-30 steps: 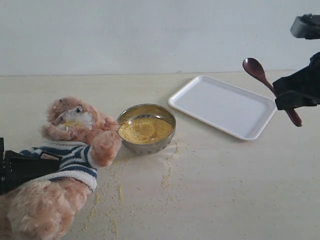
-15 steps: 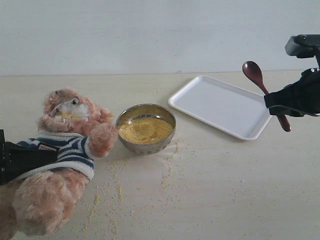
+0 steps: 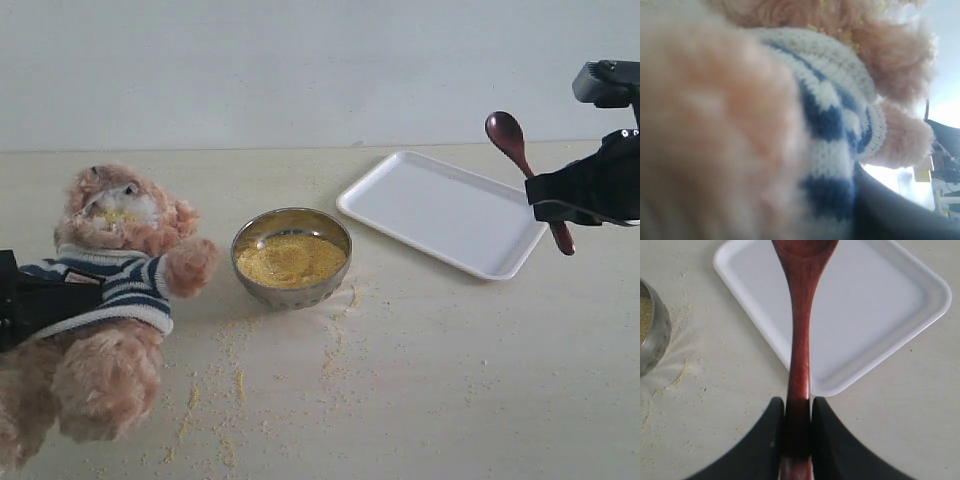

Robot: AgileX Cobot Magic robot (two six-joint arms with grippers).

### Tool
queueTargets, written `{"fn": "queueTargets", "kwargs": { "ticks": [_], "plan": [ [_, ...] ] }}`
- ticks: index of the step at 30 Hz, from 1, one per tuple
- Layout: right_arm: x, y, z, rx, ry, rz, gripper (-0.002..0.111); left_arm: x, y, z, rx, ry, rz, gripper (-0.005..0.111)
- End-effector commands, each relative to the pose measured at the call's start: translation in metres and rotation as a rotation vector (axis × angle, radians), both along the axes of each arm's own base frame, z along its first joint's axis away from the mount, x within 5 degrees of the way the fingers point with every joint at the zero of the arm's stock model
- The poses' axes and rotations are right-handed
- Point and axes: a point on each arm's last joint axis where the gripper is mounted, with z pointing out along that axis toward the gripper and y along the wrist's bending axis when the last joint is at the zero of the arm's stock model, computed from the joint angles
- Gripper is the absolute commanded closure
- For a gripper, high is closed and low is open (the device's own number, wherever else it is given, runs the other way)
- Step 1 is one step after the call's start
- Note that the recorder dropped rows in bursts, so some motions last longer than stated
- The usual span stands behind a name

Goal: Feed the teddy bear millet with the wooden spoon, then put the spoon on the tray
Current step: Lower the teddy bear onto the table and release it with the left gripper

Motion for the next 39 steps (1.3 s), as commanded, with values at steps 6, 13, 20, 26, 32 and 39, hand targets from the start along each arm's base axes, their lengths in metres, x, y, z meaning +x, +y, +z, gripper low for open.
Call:
{"fn": "queueTargets", "kwargs": {
  "ticks": [6,13,20,26,32,39],
  "plan": [
    [0.000,0.001,0.002,0.035,0.009,-0.003,0.108,0.025,0.007,-0.001,-0.014,-0.056,-0.017,0.102],
    [0.001,0.001,0.002,0.035,0.007,-0.004,0.108,0.039,0.012,-0.014,-0.028,-0.017,-0.016,0.102],
    [0.002,0.001,0.003,0.051,0.002,-0.021,0.108,0.052,0.016,-0.028,-0.019,-0.017,-0.036,0.095],
    [0.001,0.001,0.003,0.051,0.003,-0.019,0.108,0.052,0.016,-0.034,-0.014,0.010,-0.031,0.035],
    [0.000,0.002,0.003,0.057,0.013,-0.009,0.108,0.052,0.017,-0.034,0.002,-0.004,-0.038,0.019],
    [0.000,0.003,0.002,0.062,0.020,0.002,0.108,0.050,0.020,-0.036,0.042,-0.016,-0.060,0.019]
  ]
}}
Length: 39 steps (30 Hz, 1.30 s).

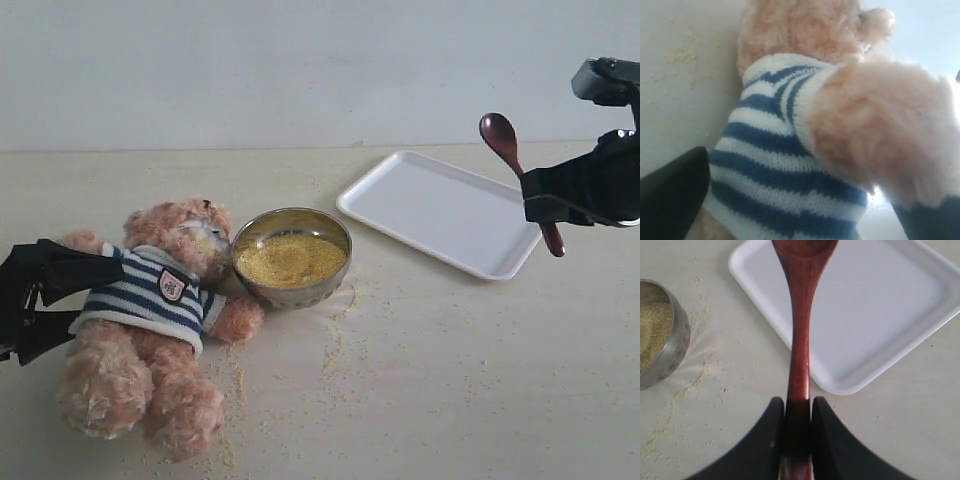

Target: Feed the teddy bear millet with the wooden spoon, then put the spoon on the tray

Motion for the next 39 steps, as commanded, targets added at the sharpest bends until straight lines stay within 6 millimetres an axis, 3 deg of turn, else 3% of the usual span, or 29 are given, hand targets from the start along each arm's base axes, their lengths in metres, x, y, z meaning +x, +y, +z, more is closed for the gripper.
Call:
{"fn": "queueTargets", "kwargs": {
  "ticks": [1,6,16,19,23,24,26,30,32,34,36,39],
  "plan": [
    [0.001,-0.001,0.002,-0.001,-0.006,0.006,0.108,0.000,0.005,0.001,0.035,-0.023,-0.022,0.019],
    [0.001,-0.002,0.002,-0.003,-0.009,0.003,0.108,0.006,0.028,0.007,0.065,-0.049,-0.023,0.019],
    [0.002,-0.002,0.002,-0.008,-0.015,-0.002,0.108,0.001,0.072,0.026,-0.063,-0.123,0.068,0.021],
    [0.002,-0.002,0.002,-0.004,-0.015,-0.004,0.108,-0.001,0.080,0.026,-0.103,-0.077,0.124,0.044],
    [0.003,-0.002,0.003,0.014,-0.018,-0.023,0.108,-0.009,0.088,0.028,-0.188,0.059,0.186,0.100],
    [0.003,-0.002,0.003,0.013,-0.019,-0.022,0.108,-0.011,0.091,0.030,-0.206,0.079,0.207,0.100],
    [0.003,-0.002,0.003,0.014,-0.017,-0.017,0.108,-0.015,0.099,0.040,-0.225,0.083,0.267,0.102],
    [0.002,-0.001,0.002,0.019,-0.009,-0.008,0.108,-0.033,0.115,0.096,-0.134,-0.095,0.394,0.102],
    [0.001,-0.001,0.001,0.003,-0.010,0.010,0.108,-0.057,0.129,0.125,0.109,-0.066,0.609,0.102],
    [0.001,-0.003,-0.001,-0.044,-0.033,0.029,0.108,-0.082,0.130,0.153,0.313,-0.043,0.782,0.102],
    [0.004,-0.006,-0.003,-0.053,-0.048,-0.017,0.108,-0.097,0.121,0.171,0.346,-0.057,0.890,0.102],
    [0.007,-0.006,-0.004,-0.020,-0.037,-0.067,0.108,-0.101,0.104,0.188,0.314,-0.144,0.892,0.102]
  ]
}}
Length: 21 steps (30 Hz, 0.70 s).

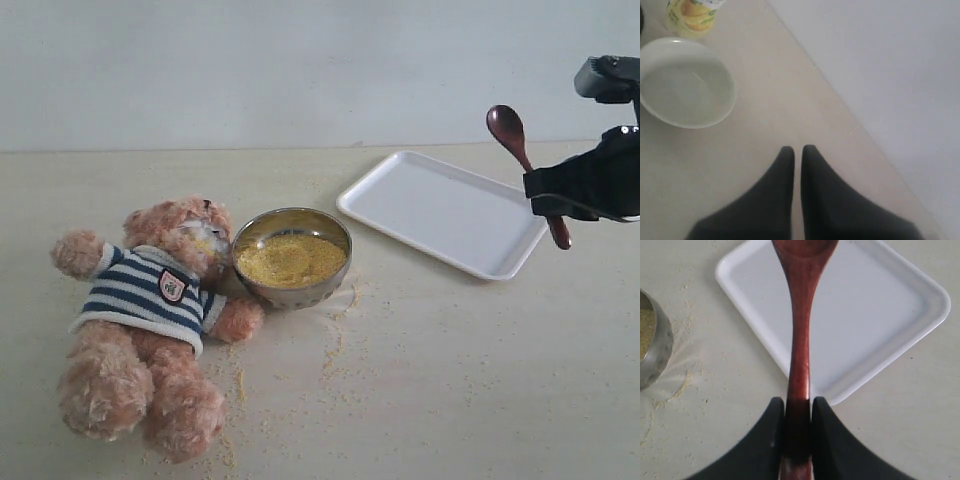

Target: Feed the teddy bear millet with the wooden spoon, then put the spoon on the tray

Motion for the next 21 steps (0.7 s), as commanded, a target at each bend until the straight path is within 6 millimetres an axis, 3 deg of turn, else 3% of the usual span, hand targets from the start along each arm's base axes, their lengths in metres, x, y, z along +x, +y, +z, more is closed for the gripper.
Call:
{"fn": "queueTargets", "kwargs": {
  "ticks": [1,7,13,18,21],
  "plan": [
    [0.003,-0.003,-0.005,0.029,0.014,-0.055,0.108,-0.005,-0.019,0.016,-0.004,-0.078,-0.008,0.102],
    [0.011,-0.005,-0.025,0.007,0.057,-0.077,0.108,-0.023,-0.054,0.047,0.041,-0.231,-0.076,0.102],
    [0.015,-0.002,-0.057,0.059,0.193,-0.096,0.108,-0.029,-0.087,0.055,0.199,-0.226,-0.209,0.102],
    [0.015,0.007,-0.060,0.059,0.194,-0.064,0.108,-0.047,-0.117,0.063,0.426,-0.247,-0.354,0.102],
    [0.014,0.018,-0.061,0.023,0.171,-0.004,0.108,-0.070,-0.123,0.078,0.475,-0.367,-0.279,0.102]
  ]
}}
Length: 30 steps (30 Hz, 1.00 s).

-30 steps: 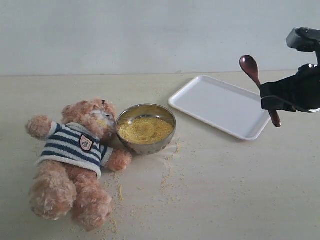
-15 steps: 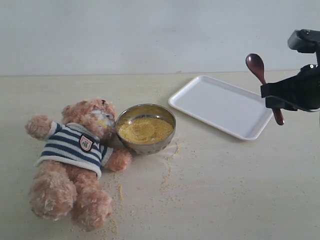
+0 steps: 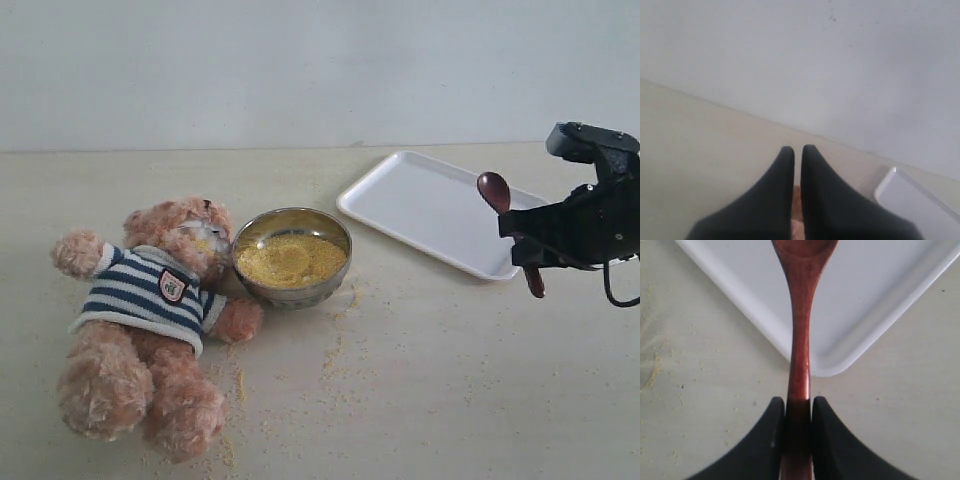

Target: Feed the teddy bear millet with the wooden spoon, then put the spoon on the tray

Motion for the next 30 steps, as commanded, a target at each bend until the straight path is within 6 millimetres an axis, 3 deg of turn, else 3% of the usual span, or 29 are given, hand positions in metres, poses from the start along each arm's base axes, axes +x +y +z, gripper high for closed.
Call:
{"fn": "queueTargets", "kwargs": {
  "ticks": [1,6,9,12,17,20,23,26,30],
  "plan": [
    [-0.003,0.017,-0.001,-0.041,-0.033,0.098,0.108,-0.034,-0.007,0.020,0.064,-0.205,0.097,0.102],
    [-0.009,0.039,-0.001,-0.100,-0.073,0.256,0.108,-0.089,-0.020,0.035,0.247,-0.449,0.189,0.102],
    [-0.009,0.041,-0.001,-0.109,-0.081,0.266,0.108,-0.127,-0.036,0.033,0.268,-0.570,0.058,0.102],
    [-0.009,0.041,-0.001,-0.096,-0.075,0.245,0.108,-0.145,-0.039,0.023,0.350,-0.566,-0.052,0.102],
    [-0.009,0.041,0.000,-0.091,-0.074,0.238,0.108,-0.130,-0.033,-0.001,0.358,-0.414,-0.031,0.102],
    [-0.010,0.041,0.003,-0.090,-0.081,0.238,0.108,-0.103,-0.028,-0.047,0.290,-0.273,-0.044,0.102],
    [-0.009,0.040,0.005,-0.098,-0.096,0.231,0.108,-0.093,-0.026,-0.070,0.293,-0.211,-0.081,0.102],
    [-0.007,0.039,0.005,-0.112,-0.108,0.217,0.108,-0.092,-0.024,-0.068,0.277,-0.253,-0.055,0.102],
    [-0.006,0.038,0.005,-0.120,-0.116,0.203,0.108,-0.092,-0.024,-0.059,0.045,-0.333,-0.026,0.102]
  ]
}}
